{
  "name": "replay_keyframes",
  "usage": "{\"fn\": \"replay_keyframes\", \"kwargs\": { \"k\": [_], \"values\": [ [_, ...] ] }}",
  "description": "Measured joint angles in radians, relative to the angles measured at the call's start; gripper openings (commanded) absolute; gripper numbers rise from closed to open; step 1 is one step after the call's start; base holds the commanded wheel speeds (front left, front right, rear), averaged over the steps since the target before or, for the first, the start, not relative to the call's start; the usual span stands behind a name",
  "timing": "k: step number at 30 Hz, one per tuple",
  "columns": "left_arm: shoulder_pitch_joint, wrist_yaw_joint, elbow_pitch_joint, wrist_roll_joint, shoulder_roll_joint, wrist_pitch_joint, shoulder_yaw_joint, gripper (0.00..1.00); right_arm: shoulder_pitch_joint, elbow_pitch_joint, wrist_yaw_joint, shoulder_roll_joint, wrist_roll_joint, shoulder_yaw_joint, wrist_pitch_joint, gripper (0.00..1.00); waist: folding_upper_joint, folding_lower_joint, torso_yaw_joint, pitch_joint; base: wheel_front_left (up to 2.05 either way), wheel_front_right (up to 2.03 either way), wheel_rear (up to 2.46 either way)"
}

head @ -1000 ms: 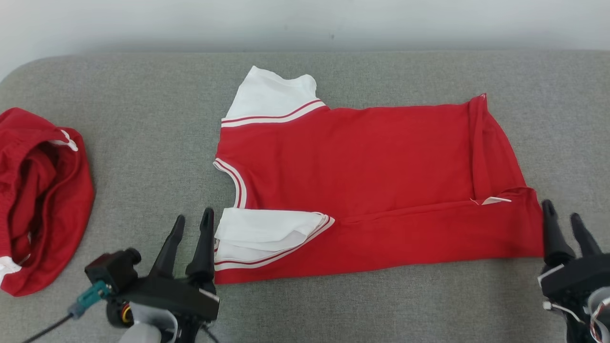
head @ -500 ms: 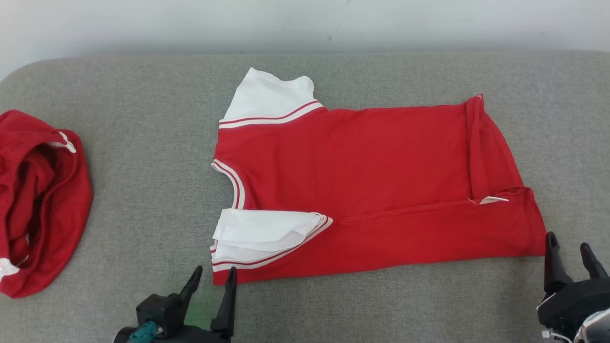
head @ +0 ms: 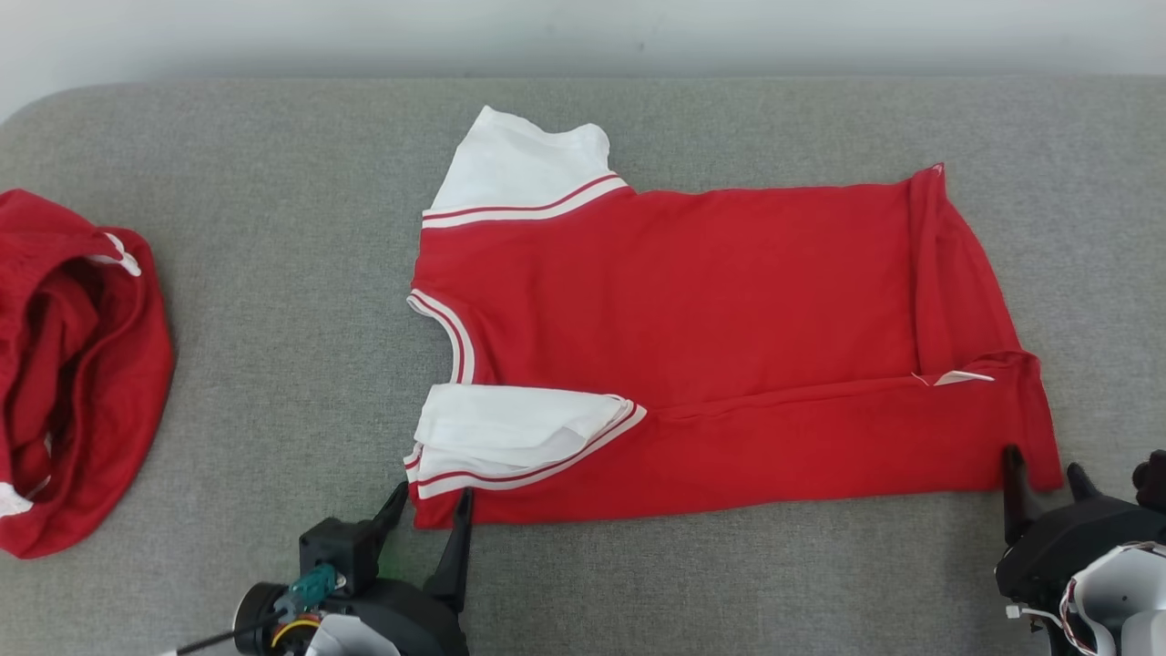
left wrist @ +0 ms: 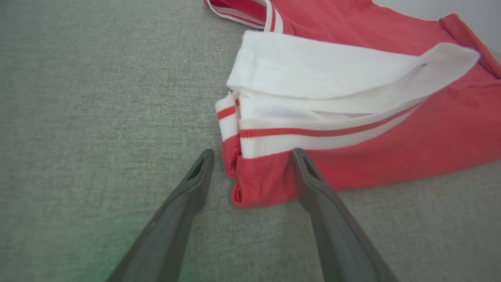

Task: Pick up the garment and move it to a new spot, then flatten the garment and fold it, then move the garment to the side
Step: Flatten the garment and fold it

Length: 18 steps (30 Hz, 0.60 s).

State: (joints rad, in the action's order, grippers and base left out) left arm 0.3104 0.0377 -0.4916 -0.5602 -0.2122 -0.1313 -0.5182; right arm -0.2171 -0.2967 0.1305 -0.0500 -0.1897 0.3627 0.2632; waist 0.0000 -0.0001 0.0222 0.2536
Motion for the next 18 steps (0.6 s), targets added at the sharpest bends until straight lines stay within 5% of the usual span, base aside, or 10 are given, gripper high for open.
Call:
{"fn": "replay_keyframes", "kwargs": {
  "k": [1,2,4,5,6,7,8,18],
  "values": [
    [0.000,0.000,0.000,0.000,0.000,0.000,0.000,0.76,0.000,0.000,0.000,0.000,0.000,0.000,0.000,1.00,0.0000,0.0000,0.000,0.000,0.00,0.00,0.00],
    [0.014,-0.004,-0.010,0.000,0.001,0.020,-0.007,0.76,-0.008,-0.016,0.000,0.000,0.009,0.005,0.024,1.00,0.0000,0.0000,0.003,0.007,0.00,0.00,0.00],
    [0.020,-0.009,-0.014,-0.002,0.000,0.029,-0.008,0.16,-0.012,-0.021,0.000,0.000,0.012,0.006,0.033,1.00,0.0000,-0.0001,0.004,0.010,0.00,0.00,0.00],
    [0.024,-0.012,-0.018,-0.003,-0.001,0.038,-0.011,0.00,-0.019,-0.023,0.000,-0.001,0.016,0.007,0.038,1.00,-0.0001,-0.0001,0.006,0.013,0.00,0.00,0.00],
    [0.028,-0.016,-0.019,-0.003,-0.002,0.046,-0.014,0.00,-0.023,-0.024,0.000,-0.002,0.016,0.008,0.042,0.57,-0.0001,-0.0001,0.007,0.016,0.00,0.00,0.00],
    [0.029,-0.022,-0.020,-0.004,-0.002,0.055,-0.019,0.00,-0.026,-0.024,0.000,-0.002,0.015,0.008,0.042,0.36,0.0000,-0.0001,0.009,0.017,0.00,0.00,0.00],
    [0.030,-0.026,-0.019,-0.005,-0.001,0.058,-0.024,0.00,-0.028,-0.025,0.000,-0.003,0.015,0.006,0.042,0.00,-0.0001,-0.0001,0.010,0.019,0.00,0.00,0.00],
    [0.002,-0.030,0.026,-0.012,-0.036,0.097,-0.035,0.00,0.041,0.053,0.000,0.000,-0.059,-0.006,0.037,0.00,0.0000,0.0001,0.017,-0.010,0.00,0.00,0.00]
  ]
}}
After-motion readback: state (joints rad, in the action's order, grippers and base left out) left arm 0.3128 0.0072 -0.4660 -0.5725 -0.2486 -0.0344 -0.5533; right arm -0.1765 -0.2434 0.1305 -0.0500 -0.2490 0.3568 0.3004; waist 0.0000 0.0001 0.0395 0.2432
